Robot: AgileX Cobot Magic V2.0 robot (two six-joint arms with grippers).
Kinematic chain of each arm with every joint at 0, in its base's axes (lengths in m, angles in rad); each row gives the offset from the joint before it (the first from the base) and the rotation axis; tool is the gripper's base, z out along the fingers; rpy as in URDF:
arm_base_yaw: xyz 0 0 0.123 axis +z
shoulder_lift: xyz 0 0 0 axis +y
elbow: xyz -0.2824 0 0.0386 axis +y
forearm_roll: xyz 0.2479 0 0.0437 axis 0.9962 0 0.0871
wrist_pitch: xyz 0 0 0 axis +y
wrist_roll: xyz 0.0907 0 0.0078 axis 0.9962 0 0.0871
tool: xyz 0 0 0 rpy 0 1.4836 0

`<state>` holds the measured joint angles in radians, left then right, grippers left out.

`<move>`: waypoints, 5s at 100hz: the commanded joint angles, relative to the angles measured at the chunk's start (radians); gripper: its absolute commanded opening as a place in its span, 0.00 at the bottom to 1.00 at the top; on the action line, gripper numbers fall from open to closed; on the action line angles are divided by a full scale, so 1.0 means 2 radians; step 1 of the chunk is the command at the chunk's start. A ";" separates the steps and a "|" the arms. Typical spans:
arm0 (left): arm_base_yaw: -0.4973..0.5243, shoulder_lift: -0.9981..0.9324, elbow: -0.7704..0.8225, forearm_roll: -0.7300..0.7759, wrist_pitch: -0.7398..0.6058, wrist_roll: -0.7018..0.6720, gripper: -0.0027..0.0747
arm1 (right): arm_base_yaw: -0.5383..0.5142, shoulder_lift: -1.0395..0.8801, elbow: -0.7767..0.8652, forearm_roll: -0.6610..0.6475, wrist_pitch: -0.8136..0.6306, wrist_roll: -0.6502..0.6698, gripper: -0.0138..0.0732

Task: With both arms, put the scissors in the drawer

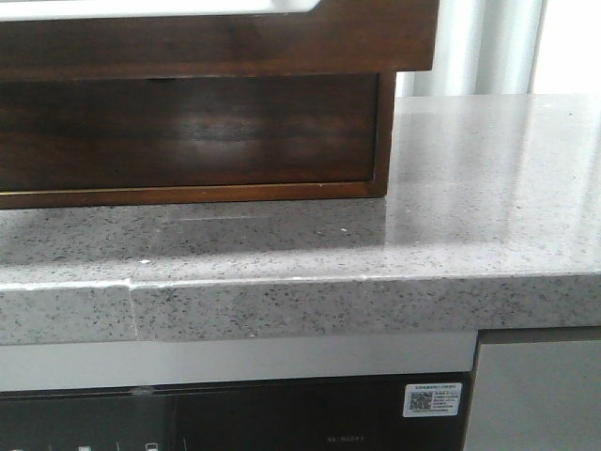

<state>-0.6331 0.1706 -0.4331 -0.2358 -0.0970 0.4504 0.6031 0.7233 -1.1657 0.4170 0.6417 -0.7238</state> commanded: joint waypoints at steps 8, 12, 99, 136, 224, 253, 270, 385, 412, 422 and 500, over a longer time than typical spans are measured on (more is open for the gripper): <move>0.056 0.006 -0.015 -0.043 0.031 0.000 0.04 | -0.010 -0.094 0.113 0.003 -0.133 0.015 0.04; 0.075 0.006 -0.015 -0.051 0.048 0.000 0.04 | -0.013 -0.119 0.145 0.003 -0.154 0.015 0.04; 0.197 -0.102 0.212 -0.152 -0.087 -0.006 0.04 | -0.079 -0.376 0.526 0.042 -0.300 0.015 0.04; 0.197 -0.102 0.226 -0.157 -0.070 -0.006 0.04 | -0.079 -0.376 0.527 0.042 -0.296 0.015 0.04; 0.341 -0.106 0.226 0.090 0.067 -0.244 0.04 | -0.079 -0.376 0.527 0.042 -0.296 0.015 0.04; 0.366 -0.106 0.226 0.103 0.179 -0.255 0.04 | -0.079 -0.376 0.527 0.042 -0.296 0.015 0.04; 0.366 -0.106 0.227 0.105 0.185 -0.255 0.04 | -0.079 -0.376 0.527 0.042 -0.296 0.015 0.04; 0.366 -0.105 0.227 0.105 0.186 -0.255 0.04 | -0.086 -0.375 0.528 -0.132 -0.307 0.169 0.04; 0.366 -0.105 0.227 0.105 0.186 -0.255 0.04 | -0.212 -0.375 0.581 -0.293 -0.361 0.403 0.04; 0.366 -0.105 0.227 0.105 0.186 -0.255 0.04 | -0.273 -0.375 0.598 -0.290 -0.365 0.411 0.04; 0.366 -0.105 0.226 0.105 0.186 -0.255 0.04 | -0.371 -0.377 0.598 -0.219 -0.168 0.342 0.04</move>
<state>0.0965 -0.0074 0.0046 -0.0248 0.3268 -0.0491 -0.1325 -0.0085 0.0164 -0.0229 0.3197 -0.0248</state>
